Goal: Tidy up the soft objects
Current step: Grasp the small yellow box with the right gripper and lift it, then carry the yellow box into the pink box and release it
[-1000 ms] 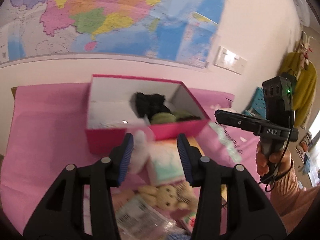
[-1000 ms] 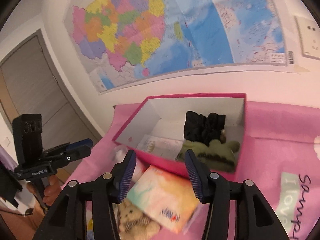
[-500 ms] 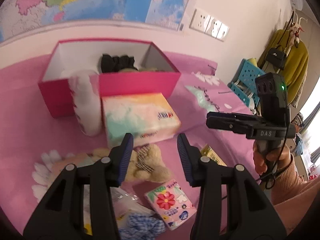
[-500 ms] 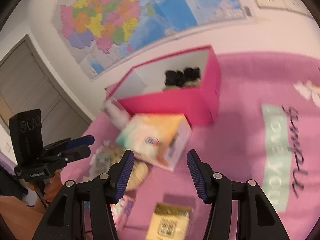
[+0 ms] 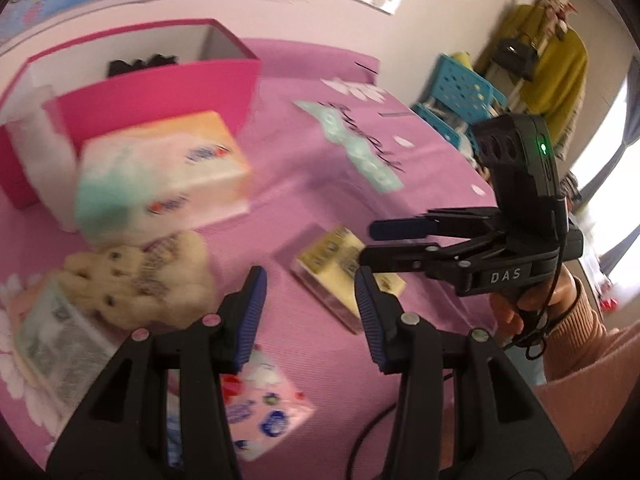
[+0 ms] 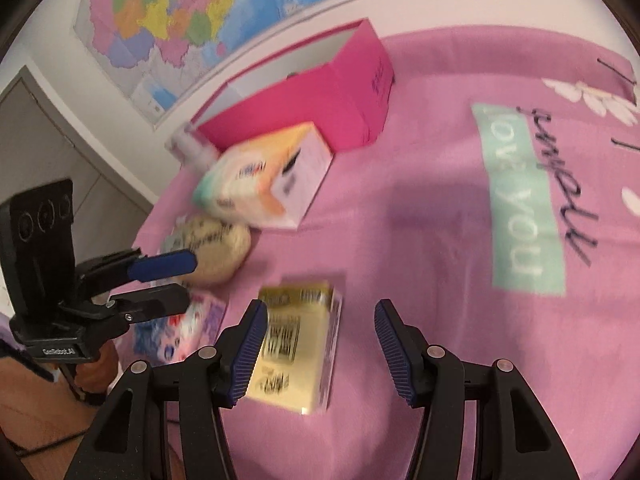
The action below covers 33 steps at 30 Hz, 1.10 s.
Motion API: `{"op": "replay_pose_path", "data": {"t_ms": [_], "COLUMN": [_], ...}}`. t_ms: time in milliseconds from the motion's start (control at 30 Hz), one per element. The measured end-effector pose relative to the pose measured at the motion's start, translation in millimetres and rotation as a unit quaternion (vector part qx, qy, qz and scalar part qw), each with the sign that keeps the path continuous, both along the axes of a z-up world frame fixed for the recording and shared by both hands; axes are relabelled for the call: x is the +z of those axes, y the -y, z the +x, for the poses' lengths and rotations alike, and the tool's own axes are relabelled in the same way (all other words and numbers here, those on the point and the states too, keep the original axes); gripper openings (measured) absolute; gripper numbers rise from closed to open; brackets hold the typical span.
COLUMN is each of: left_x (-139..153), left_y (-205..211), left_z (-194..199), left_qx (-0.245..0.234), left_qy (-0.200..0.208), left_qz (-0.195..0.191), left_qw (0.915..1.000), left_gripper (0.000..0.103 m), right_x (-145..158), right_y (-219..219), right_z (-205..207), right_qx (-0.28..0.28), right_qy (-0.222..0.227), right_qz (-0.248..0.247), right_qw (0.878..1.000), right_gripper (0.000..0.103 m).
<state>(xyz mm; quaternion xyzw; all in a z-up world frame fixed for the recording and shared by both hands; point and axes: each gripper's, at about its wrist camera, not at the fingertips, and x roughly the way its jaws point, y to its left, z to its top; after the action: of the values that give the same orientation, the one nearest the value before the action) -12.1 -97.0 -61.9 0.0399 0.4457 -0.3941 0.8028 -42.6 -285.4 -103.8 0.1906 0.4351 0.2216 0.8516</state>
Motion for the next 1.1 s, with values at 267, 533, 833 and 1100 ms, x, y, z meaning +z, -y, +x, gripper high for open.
{"op": "replay_pose_path", "data": {"t_ms": [267, 533, 833, 1100], "left_x": [-15, -27, -9, 34], "left_y": [16, 33, 29, 14], "left_z": [-7, -10, -4, 19], "left_qx": [-0.036, -0.055, -0.041, -0.009], "left_qy": [-0.040, -0.065, -0.043, 0.020], "left_qz": [0.010, 0.025, 0.008, -0.012], "left_qw": [0.9985, 0.9960, 0.9982, 0.9997], "left_gripper": [0.047, 0.035, 0.034, 0.034], "right_x": [-6, -12, -3, 40], "right_y": [-8, -7, -5, -6], "right_z": [-5, -2, 0, 17], "right_qx": [0.021, 0.015, 0.005, 0.001], "right_qy": [0.002, -0.004, 0.009, 0.071], "right_qz": [0.016, 0.040, 0.045, 0.051], "right_qw": [1.000, 0.999, 0.999, 0.996], "right_gripper": [0.038, 0.032, 0.031, 0.031]}}
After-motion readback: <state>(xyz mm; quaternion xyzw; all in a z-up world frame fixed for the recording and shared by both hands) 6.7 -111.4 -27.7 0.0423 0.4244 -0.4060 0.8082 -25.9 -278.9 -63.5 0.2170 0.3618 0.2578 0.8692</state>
